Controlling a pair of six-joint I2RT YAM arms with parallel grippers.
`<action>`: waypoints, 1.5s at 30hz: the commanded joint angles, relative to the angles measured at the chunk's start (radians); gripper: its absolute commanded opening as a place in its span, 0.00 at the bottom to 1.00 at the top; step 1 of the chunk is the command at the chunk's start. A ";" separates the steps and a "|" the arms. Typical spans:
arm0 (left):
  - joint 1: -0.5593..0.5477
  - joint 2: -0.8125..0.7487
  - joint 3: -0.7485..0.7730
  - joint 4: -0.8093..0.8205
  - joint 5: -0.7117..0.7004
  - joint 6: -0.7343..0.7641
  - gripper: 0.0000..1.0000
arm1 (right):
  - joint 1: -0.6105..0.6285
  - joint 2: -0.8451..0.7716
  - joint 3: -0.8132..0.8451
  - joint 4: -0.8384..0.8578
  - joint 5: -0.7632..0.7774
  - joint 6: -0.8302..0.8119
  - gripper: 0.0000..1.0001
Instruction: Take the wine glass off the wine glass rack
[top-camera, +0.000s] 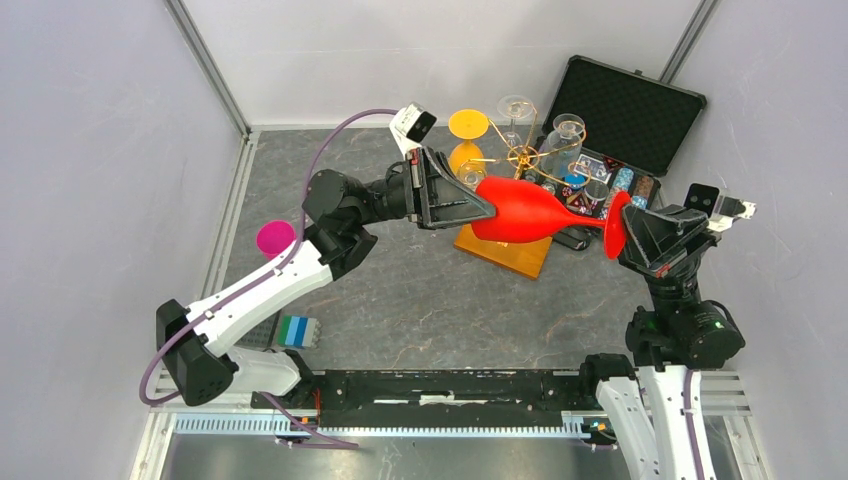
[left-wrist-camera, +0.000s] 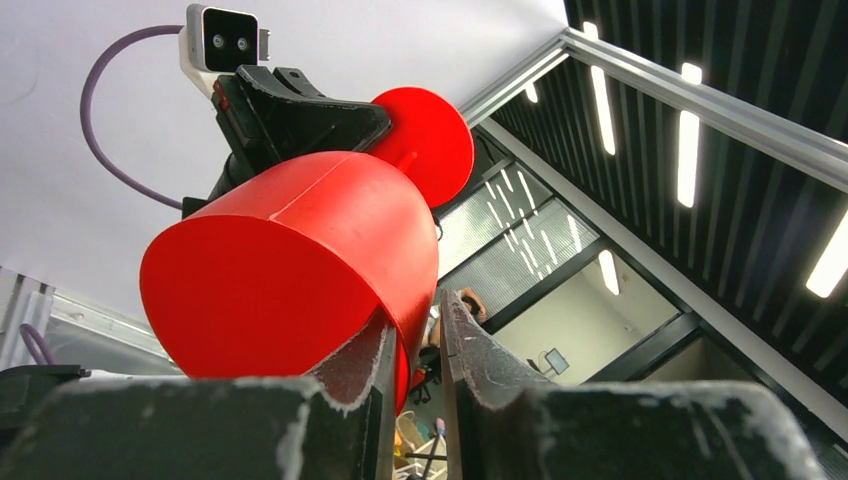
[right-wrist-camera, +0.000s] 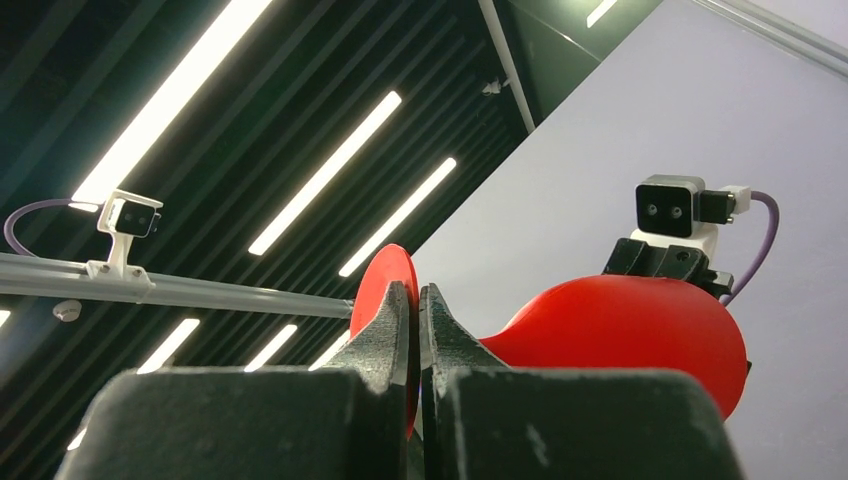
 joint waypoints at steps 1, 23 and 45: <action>-0.018 -0.050 0.066 0.037 0.029 0.066 0.02 | -0.003 0.000 -0.035 -0.058 -0.041 -0.069 0.00; -0.018 -0.088 0.084 -0.048 0.029 0.168 0.02 | -0.004 -0.092 -0.134 -0.330 0.102 -0.133 0.00; -0.030 -0.033 0.110 -0.105 0.022 0.166 0.34 | -0.003 -0.082 -0.159 -0.307 0.115 -0.120 0.00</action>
